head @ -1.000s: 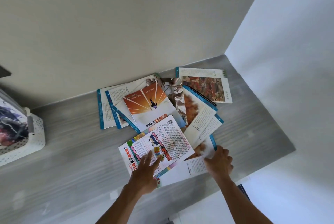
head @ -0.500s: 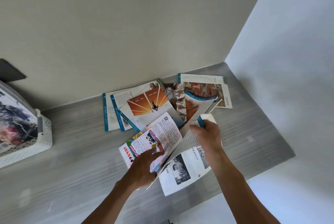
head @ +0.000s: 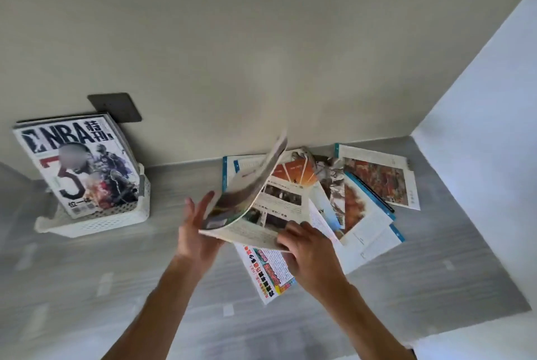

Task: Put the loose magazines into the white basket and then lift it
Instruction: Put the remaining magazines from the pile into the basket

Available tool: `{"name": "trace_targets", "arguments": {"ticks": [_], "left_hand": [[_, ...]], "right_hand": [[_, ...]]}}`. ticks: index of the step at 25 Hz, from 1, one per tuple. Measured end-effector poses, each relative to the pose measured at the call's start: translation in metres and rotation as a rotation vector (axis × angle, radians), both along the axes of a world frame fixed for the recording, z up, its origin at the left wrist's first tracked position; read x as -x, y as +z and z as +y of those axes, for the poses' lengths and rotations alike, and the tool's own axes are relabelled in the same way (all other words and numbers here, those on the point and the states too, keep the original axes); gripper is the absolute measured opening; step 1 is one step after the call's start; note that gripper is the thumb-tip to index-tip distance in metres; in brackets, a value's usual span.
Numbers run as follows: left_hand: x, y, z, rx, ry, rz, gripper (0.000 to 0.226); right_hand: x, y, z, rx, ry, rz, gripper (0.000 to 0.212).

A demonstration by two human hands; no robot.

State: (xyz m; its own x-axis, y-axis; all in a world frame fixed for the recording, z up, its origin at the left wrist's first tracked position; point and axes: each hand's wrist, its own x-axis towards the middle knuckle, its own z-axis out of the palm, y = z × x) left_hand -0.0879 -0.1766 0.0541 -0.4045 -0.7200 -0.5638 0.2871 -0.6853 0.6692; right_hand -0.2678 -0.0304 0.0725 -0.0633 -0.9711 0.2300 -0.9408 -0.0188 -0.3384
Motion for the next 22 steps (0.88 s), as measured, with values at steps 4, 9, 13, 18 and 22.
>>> {"name": "trace_targets", "arguments": {"ticks": [4, 9, 13, 18, 22], "left_hand": [[-0.041, -0.032, 0.010, -0.048, -0.030, -0.110, 0.054], [-0.031, -0.077, 0.042, -0.117, -0.155, -0.580, 0.051], [-0.037, -0.101, 0.062, 0.101, -0.494, -1.092, 0.069], [-0.076, -0.124, 0.068, 0.101, -0.468, -1.415, 0.079], [-0.089, -0.133, 0.054, 0.064, -0.193, -1.164, 0.063]], "right_hand": [[-0.025, -0.101, 0.048, -0.376, -0.304, -0.490, 0.028], [-0.011, -0.150, 0.080, -0.653, -0.684, -0.872, 0.030], [-0.006, -0.145, 0.063, -0.706, -0.640, -0.837, 0.036], [-0.033, -0.149, 0.046, -0.857, -0.447, -0.908, 0.045], [-0.060, -0.155, 0.037, -0.808, -0.589, -1.156, 0.042]]}}
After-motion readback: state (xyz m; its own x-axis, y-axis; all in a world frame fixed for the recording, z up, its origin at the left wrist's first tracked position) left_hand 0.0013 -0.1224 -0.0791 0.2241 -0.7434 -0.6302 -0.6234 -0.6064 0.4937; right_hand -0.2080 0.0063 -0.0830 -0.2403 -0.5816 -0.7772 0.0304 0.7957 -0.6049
